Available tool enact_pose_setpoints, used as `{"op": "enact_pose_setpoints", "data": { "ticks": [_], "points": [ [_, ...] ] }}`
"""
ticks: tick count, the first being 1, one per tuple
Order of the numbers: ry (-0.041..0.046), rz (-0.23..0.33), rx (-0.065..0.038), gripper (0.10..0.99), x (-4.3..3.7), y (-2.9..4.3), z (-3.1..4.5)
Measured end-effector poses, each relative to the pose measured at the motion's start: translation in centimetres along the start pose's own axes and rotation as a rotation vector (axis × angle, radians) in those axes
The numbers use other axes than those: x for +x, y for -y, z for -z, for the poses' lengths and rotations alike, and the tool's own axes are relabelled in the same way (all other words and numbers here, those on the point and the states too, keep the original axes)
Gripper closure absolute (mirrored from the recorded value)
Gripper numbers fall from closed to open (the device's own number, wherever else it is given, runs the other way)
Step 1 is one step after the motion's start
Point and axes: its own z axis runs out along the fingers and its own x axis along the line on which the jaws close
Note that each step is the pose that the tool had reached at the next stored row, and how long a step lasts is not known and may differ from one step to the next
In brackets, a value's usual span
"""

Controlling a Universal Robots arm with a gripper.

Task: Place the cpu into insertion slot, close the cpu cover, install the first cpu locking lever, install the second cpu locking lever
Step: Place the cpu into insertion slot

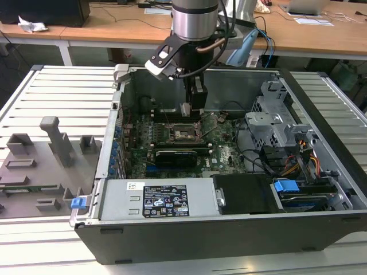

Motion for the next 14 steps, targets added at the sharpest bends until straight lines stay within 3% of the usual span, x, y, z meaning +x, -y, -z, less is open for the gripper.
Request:
{"op": "enact_pose_setpoints", "data": {
  "ticks": [14],
  "points": [
    [0.0, 0.0, 0.0, 0.557, -0.02, 0.08, -0.93]
  ]
}}
